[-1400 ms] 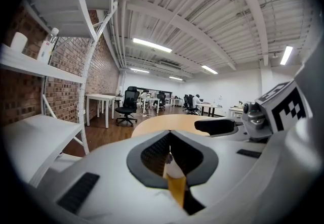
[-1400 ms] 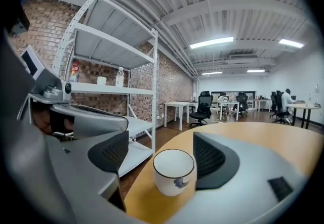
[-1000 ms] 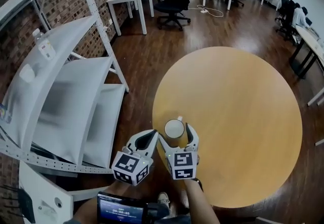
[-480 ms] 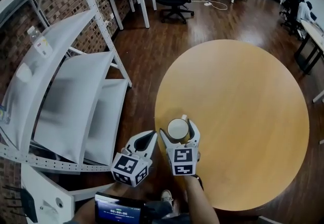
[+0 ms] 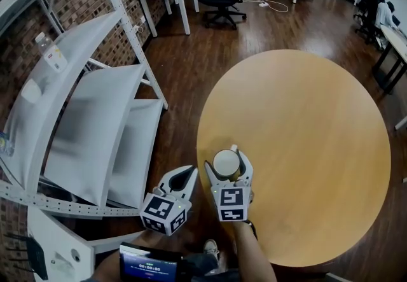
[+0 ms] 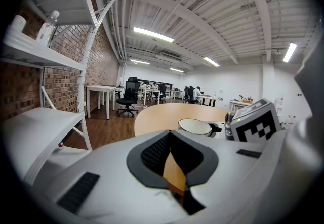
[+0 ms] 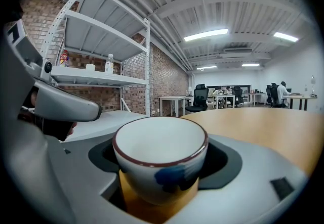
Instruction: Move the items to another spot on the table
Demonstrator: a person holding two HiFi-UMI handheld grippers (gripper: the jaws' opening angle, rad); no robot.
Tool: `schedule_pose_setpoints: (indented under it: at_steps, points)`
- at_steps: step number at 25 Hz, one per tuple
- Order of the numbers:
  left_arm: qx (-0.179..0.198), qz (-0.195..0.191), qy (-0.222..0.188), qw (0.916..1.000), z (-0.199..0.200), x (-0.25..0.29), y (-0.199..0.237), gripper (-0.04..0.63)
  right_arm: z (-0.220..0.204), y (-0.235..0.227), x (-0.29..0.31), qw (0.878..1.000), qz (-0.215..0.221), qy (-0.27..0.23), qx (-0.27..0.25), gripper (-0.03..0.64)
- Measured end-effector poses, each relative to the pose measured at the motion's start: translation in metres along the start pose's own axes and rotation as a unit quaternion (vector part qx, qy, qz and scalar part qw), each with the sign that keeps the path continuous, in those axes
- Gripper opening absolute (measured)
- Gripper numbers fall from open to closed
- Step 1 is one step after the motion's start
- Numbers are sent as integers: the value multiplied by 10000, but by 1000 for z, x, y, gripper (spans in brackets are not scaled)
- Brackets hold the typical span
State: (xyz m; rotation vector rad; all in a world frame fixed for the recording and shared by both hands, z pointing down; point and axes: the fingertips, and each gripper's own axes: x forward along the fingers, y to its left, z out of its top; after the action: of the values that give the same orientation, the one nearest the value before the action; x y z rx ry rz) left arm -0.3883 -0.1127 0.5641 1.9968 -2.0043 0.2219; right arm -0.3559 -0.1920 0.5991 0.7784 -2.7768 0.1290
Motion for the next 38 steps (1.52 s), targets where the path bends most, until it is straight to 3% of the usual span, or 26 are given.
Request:
schedule_pose_setpoints:
  at_steps: [6, 14, 29, 38]
  points:
    - [23, 26, 27, 10000, 2, -4, -1, 2, 6, 1, -2, 10000, 56, 24, -10, 397]
    - [43, 100, -120, 9999, 32, -11, -6, 2, 46, 1, -19, 9998, 78, -162, -15, 397]
    - [85, 179, -841, 9963, 119, -46, -37, 2, 165, 8, -88, 9964, 222, -772, -255, 397]
    - [162, 149, -1381, 9902, 163, -75, -67, 2, 214, 12, -134, 9925, 57, -1066, -592, 397]
